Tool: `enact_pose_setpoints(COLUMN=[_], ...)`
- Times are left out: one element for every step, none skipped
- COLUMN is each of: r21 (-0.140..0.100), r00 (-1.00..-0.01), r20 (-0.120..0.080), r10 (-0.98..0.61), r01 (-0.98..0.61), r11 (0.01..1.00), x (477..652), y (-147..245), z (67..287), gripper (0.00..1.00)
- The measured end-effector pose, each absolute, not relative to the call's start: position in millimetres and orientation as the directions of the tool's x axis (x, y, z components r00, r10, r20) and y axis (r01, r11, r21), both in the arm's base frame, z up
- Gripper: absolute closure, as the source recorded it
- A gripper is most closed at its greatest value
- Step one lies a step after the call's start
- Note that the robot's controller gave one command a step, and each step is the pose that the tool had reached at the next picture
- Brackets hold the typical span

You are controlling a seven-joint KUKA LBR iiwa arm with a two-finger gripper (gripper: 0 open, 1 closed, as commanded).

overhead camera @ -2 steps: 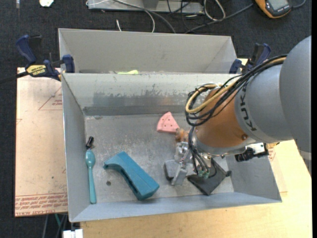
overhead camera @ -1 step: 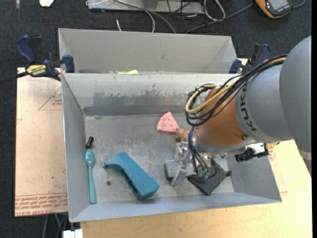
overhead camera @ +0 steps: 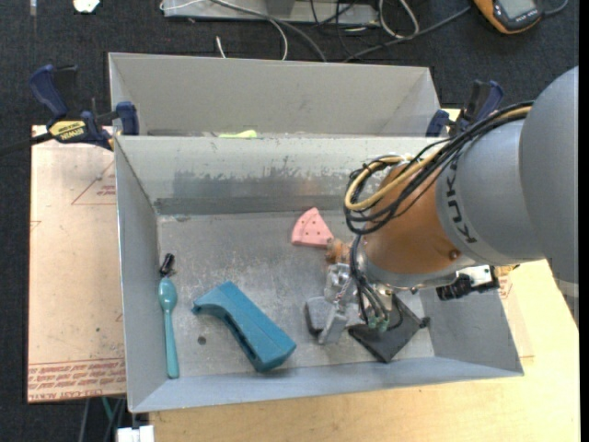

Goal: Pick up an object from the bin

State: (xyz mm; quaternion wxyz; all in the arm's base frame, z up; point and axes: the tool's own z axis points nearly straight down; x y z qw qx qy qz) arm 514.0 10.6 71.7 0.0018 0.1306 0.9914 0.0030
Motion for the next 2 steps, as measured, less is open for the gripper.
enact_pose_setpoints(r21=[0.006,0.006], r00=[-0.966,-0.966], r20=[-0.003,-0.003], r10=[0.259,0.259], r01=[0.259,0.259], r11=[0.966,0.966], x=[514.0,514.0], y=[10.6,10.6], z=[71.7,71.7], gripper=[1.00,1.00])
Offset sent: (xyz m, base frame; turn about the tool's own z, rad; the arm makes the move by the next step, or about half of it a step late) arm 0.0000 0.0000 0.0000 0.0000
